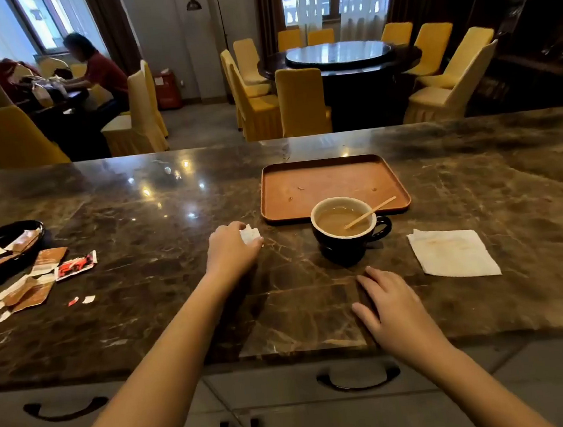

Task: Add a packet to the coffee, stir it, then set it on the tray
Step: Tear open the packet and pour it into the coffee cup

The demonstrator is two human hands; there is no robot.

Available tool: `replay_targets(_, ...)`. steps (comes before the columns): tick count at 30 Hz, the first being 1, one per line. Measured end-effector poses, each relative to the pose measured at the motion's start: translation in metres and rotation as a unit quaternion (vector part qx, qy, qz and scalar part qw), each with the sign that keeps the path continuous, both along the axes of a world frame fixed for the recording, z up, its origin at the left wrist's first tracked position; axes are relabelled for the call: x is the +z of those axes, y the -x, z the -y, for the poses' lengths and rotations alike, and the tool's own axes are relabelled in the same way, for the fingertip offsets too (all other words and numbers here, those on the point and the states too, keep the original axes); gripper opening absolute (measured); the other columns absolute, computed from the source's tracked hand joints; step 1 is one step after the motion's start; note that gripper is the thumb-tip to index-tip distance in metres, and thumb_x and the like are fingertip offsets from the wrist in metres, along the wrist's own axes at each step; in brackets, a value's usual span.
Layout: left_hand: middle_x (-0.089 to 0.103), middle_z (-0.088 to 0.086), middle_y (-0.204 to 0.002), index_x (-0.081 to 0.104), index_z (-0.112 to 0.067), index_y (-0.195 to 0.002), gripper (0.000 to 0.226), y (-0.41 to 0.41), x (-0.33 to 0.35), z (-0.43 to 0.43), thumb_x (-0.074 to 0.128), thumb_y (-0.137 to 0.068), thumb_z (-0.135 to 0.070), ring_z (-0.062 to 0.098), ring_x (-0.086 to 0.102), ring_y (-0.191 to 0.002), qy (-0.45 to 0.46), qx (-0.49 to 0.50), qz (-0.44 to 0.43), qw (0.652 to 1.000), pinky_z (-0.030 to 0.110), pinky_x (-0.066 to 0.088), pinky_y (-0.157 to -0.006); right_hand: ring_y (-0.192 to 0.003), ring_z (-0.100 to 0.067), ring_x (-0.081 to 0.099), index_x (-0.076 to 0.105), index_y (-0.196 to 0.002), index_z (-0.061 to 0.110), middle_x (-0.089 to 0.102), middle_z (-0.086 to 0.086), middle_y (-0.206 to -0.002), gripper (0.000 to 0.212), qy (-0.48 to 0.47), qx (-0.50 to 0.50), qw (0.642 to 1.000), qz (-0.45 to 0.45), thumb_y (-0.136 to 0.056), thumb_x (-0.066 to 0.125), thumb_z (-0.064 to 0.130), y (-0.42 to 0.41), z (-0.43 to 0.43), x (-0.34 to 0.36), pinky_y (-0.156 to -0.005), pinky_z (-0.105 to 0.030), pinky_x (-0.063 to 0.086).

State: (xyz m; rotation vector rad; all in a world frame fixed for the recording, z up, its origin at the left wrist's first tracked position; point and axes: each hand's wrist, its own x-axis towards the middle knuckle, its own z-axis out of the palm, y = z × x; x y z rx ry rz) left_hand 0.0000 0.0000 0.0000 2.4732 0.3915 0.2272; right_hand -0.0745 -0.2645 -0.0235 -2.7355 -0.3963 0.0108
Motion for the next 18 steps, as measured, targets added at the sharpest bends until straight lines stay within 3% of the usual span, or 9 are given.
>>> replay_targets(3,0.048,0.016,-0.126,0.045,-0.008,-0.124,0.064,-0.009,-0.006,0.007,0.063,-0.077,-0.048,0.030,0.043,-0.113,-0.081,0.029,-0.042,0.995,0.041,0.042,-0.093,-0.143,-0.016,0.007,0.017,-0.144,0.020,0.014,-0.001,-0.157,0.059,0.044,0.020,0.999,0.016,-0.094,0.030,0.047,0.003,0.001,-0.009,-0.115,-0.033,0.003)
replay_targets(6,0.047,0.017,-0.124,0.045,-0.005,-0.122,0.068,-0.012,-0.010,0.014,0.063,-0.076,-0.051,0.032,0.043,-0.112,-0.131,0.043,-0.052,0.989,0.042,0.042,-0.092,-0.143,-0.014,0.001,0.011,-0.145,0.022,0.008,0.000,-0.158,0.057,0.043,0.027,0.998,0.024,-0.095,0.023,0.047,0.005,0.002,-0.014,-0.114,-0.031,-0.004)
replay_targets(11,0.054,0.017,-0.113,0.054,-0.003,-0.109,0.044,-0.011,-0.008,0.016,0.061,-0.081,-0.035,0.030,0.049,-0.103,-0.158,0.031,-0.014,0.987,0.039,0.045,-0.085,-0.143,-0.012,0.002,0.013,-0.145,0.022,0.010,0.001,-0.157,0.056,0.024,0.028,0.999,0.039,-0.095,0.023,0.046,0.006,0.003,-0.015,-0.114,-0.029,-0.005)
replay_targets(14,0.059,0.014,-0.099,0.059,-0.004,-0.098,0.029,-0.009,-0.004,0.016,0.059,-0.081,-0.028,0.027,0.053,-0.089,-0.165,0.026,0.000,0.986,0.033,0.046,-0.070,-0.143,-0.012,0.004,0.016,-0.144,0.023,0.013,0.002,-0.157,0.055,0.011,0.025,0.998,0.049,-0.095,0.025,0.046,0.007,0.003,-0.016,-0.114,-0.029,-0.004)
replay_targets(18,0.057,0.007,-0.082,0.060,-0.006,-0.086,0.011,-0.003,-0.002,0.014,0.058,-0.081,-0.016,0.017,0.052,-0.069,-0.128,0.053,0.045,0.989,0.022,0.032,-0.051,-0.142,-0.012,0.012,0.027,-0.142,0.020,0.022,0.001,-0.154,0.053,-0.026,0.026,0.997,0.071,-0.095,0.031,0.044,0.010,0.003,-0.016,-0.114,-0.027,0.000)
